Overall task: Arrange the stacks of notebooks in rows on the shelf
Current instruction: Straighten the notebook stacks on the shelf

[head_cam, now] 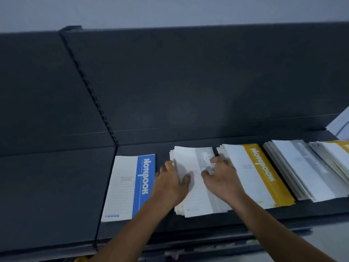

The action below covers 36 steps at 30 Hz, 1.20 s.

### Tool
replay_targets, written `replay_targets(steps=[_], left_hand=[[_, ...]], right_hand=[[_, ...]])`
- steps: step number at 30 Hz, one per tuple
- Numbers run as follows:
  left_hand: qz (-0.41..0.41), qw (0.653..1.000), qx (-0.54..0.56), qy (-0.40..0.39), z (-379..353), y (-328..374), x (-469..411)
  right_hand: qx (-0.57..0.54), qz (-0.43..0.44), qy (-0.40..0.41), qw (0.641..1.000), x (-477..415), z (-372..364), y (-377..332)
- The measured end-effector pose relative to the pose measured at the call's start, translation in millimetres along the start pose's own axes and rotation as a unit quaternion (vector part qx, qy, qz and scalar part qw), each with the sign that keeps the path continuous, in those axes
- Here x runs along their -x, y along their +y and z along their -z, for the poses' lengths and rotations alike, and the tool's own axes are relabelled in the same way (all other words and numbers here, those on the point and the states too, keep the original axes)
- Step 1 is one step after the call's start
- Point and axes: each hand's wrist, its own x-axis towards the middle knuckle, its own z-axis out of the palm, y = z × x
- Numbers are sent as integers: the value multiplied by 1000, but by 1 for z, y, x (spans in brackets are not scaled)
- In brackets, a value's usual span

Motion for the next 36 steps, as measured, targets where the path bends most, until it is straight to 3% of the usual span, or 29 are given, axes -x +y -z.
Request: replay_targets(steps=[4, 8, 10, 17, 20, 25, 28, 36], left_hand=[[62, 998, 1, 0, -12, 13, -8], [186, 970, 153, -32, -1, 24, -14], [195, 954, 223, -50, 2, 25, -18], [164, 925, 335, -67, 6, 25, -14], [117, 906, 402, -56, 11, 18, -1], [-28, 908, 418, -3, 19, 15, 16], [-68, 904, 423, 2, 21, 14, 19], [-93, 886, 453, -14, 11, 11, 26]], right_hand=[[-29, -8, -62, 998, -12, 1, 17], [-67, -8, -58, 996, -16, 1, 26], [-83, -5, -57, 995, -16, 1, 26], [-133, -43, -98, 985, -18, 7, 20], [-214, -53, -110, 969, -18, 16, 15], [-282, 72, 18, 957, 3, 24, 9], [-298, 131, 70, 943, 12, 24, 6], [-329, 146, 70, 930, 24, 11, 14]])
